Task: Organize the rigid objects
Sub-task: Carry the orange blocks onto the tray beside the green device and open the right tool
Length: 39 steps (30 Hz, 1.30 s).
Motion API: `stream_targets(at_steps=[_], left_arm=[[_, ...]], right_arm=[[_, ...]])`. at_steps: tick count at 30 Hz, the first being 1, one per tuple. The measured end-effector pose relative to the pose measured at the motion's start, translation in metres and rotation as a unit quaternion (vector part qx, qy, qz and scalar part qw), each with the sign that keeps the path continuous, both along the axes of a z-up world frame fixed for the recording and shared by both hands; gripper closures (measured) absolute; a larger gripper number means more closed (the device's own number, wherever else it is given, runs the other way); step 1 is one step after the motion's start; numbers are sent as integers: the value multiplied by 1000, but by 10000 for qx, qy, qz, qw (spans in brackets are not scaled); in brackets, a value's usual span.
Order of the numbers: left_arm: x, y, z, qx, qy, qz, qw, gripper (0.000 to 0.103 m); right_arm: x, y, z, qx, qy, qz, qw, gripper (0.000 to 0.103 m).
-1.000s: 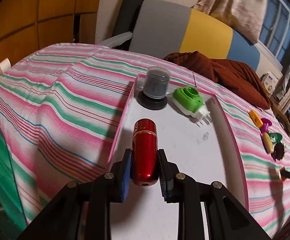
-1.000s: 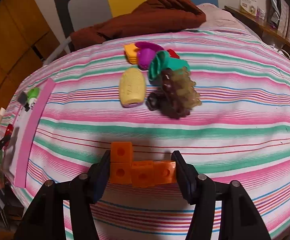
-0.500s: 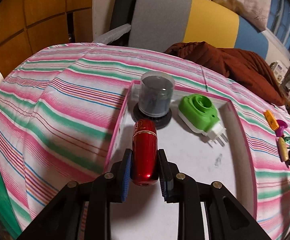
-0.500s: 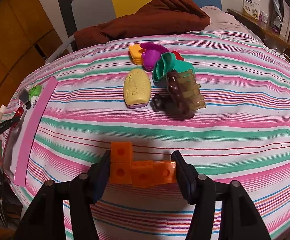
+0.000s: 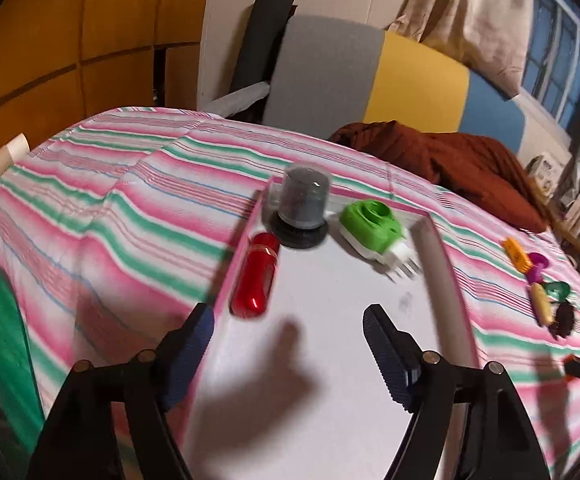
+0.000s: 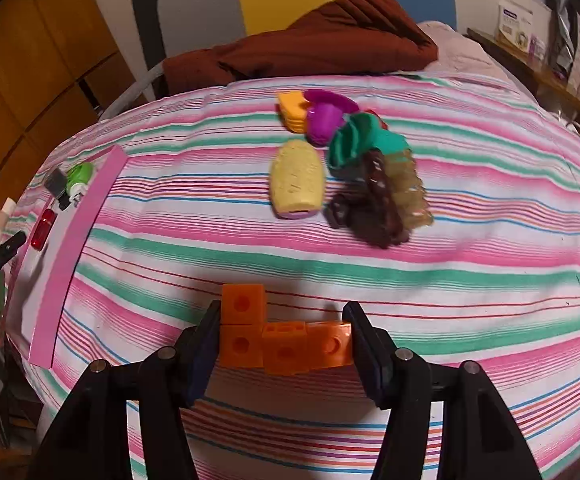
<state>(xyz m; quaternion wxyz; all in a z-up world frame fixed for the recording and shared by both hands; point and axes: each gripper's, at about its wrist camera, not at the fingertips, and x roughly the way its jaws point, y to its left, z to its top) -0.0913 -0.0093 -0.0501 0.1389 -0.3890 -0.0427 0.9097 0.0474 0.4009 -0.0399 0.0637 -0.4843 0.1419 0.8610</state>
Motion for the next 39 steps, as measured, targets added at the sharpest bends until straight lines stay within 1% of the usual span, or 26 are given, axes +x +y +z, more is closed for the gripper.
stream_targets(at_steps=[2, 4, 6, 11, 15, 19, 22, 25, 28, 29, 30, 32, 36, 38, 39], left_arm=[[15, -2, 0, 32, 20, 12, 10000, 15], [28, -2, 0, 85, 27, -80, 9999, 14], [36, -1, 2, 39, 39, -139, 9999, 14], [54, 0, 7, -49, 152, -280, 9995, 11], [64, -6, 8, 10, 124, -266, 9996, 11], [72, -13, 9, 152, 117, -257, 9995, 11], [74, -14, 8, 173, 58, -267, 9995, 11], [76, -19, 10, 296, 33, -243, 9993, 11], [77, -21, 12, 290, 54, -241, 9993, 11], [77, -21, 12, 279, 45, -240, 9993, 11], [77, -23, 12, 298, 45, -229, 9993, 11], [77, -27, 12, 335, 26, -180, 9993, 11], [76, -33, 13, 348, 23, -82, 9994, 11], [75, -35, 13, 334, 20, -18, 9994, 11], [74, -36, 13, 359, 16, 1, 9994, 11]], right_arm=[[-5, -8, 1, -197, 38, 41, 9998, 43], [-15, -22, 4, -432, 137, 165, 9988, 43], [-26, -37, 7, -540, 237, 337, 9977, 43], [-66, -89, 18, -506, 391, 902, 9939, 43], [-102, -133, 32, -186, 437, 1479, 9879, 43], [-138, -171, 40, 509, 323, 2098, 9759, 43], [-160, -197, 41, 1252, 222, 2634, 9563, 43], [-177, -216, 38, 1913, 162, 3084, 9317, 43], [-192, -234, 30, 2515, 66, 3571, 8995, 43], [-196, -241, 27, 2744, 36, 3844, 8814, 43], [-199, -246, 24, 2842, -3, 4008, 8710, 43], [-203, -256, 16, 3018, -159, 4452, 8429, 43], [-207, -274, 0, 3334, -394, 5131, 7900, 43], [-210, -277, -7, 3427, -540, 5263, 7763, 43], [-213, -276, -9, 3453, -631, 5249, 7754, 43]])
